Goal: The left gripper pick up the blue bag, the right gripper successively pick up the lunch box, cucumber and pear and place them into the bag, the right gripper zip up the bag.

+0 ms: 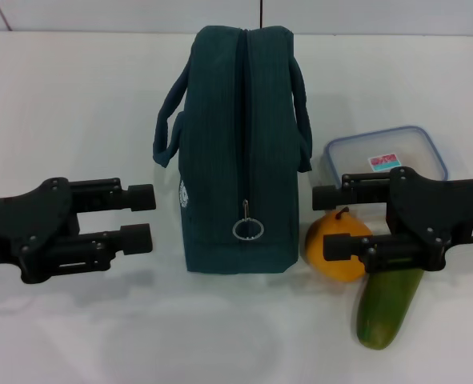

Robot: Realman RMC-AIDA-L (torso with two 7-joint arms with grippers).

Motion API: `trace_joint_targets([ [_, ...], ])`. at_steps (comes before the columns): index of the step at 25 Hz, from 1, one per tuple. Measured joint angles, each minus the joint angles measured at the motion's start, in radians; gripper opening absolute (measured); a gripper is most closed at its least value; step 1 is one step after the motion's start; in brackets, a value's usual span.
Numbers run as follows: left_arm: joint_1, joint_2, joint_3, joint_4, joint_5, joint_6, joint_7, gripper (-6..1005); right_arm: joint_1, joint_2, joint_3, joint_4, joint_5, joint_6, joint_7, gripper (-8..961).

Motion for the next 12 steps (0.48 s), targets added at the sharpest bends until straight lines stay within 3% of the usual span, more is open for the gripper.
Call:
trace_joint_targets([
  [4,-0.019,-0.002,-0.009,0.001,0.001,-0.005,-0.039,619,-0.013,-0.001,0.006,0.001,0.005,-0.004,-0.005,648],
  [9,-0.105,0.006,-0.116,0.055,0.028,-0.019,-0.31,619,-0.047,-0.012,0.013,-0.002,0.029,-0.006,-0.013,644],
  [12,-0.159,0.004,-0.17,0.159,0.087,-0.079,-0.496,616,-0.088,-0.018,0.014,-0.007,0.03,-0.004,-0.028,641],
])
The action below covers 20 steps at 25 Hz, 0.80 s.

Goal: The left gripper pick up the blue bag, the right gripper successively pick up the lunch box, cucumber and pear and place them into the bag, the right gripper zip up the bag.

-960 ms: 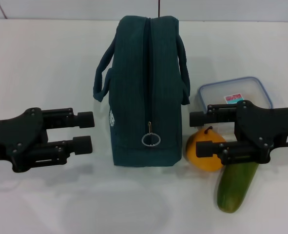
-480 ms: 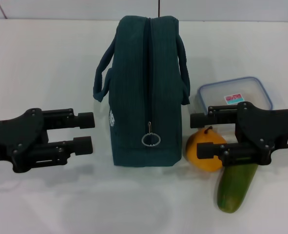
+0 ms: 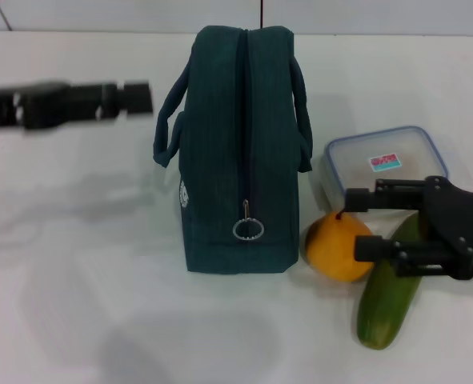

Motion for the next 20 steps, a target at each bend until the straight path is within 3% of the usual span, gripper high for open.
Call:
trace_joint_targets([
  [6,-0.088,-0.027,-0.006,0.176,0.163,-0.139,-0.279,611,-0.09,-0.016,0.039,0.006,-0.003,-0.002,-0.048,636],
  [12,-0.156,-0.081,0.008,0.327,0.442,-0.165,-0.436,606,-0.174,-0.031,0.13,0.01,-0.006,-0.022,-0.08,631],
  [15,-0.195,-0.1,0.039,0.353,0.535,-0.166,-0.481,604,-0.191,-0.034,0.146,0.01,-0.008,-0.029,-0.085,628],
  [20,-0.228,-0.105,0.104,0.349,0.585,-0.189,-0.527,600,-0.203,-0.037,0.153,0.021,-0.014,-0.031,-0.099,624],
])
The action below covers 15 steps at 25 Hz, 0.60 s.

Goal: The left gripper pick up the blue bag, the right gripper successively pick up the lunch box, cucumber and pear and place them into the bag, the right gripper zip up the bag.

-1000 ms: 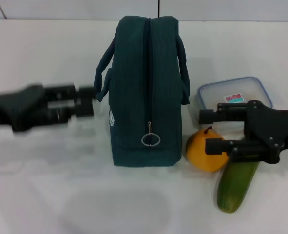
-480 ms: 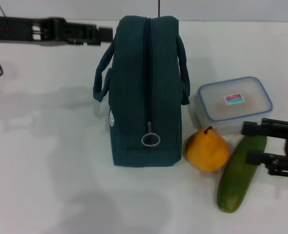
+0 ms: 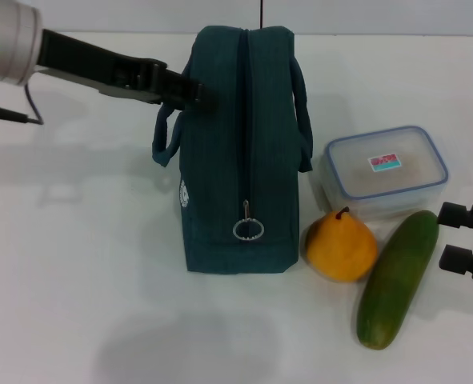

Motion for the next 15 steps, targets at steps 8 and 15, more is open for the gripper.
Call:
trace_joint_targets([
  [8,-0.026,-0.004,0.035,0.0,0.029,-0.05,-0.029,595,0.0,0.0,-0.004,0.001,-0.002,0.009,-0.007,617],
  [15,-0.032,0.0,0.036,-0.045,0.031,-0.093,0.028,501,0.004,0.001,-0.003,0.06,-0.003,0.019,-0.033,611],
])
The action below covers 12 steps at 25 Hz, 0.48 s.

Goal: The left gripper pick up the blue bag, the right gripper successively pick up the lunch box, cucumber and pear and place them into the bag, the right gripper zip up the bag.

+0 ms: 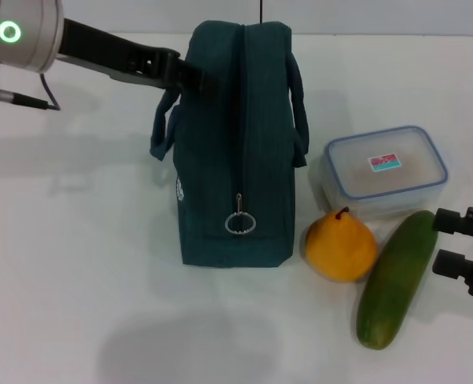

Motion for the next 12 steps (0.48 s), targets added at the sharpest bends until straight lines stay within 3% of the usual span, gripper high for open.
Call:
trace_joint_targets([
  [5,-0.027,0.01,0.0,-0.079,0.006,-0.007,0.019,333,-0.018,0.006,0.004,0.009,0.001,0.0,-0.008,607],
  [12,-0.038,0.016,-0.006,-0.086,-0.001,-0.014,0.028,100,-0.028,0.007,0.008,0.034,0.014,0.0,-0.008,601],
])
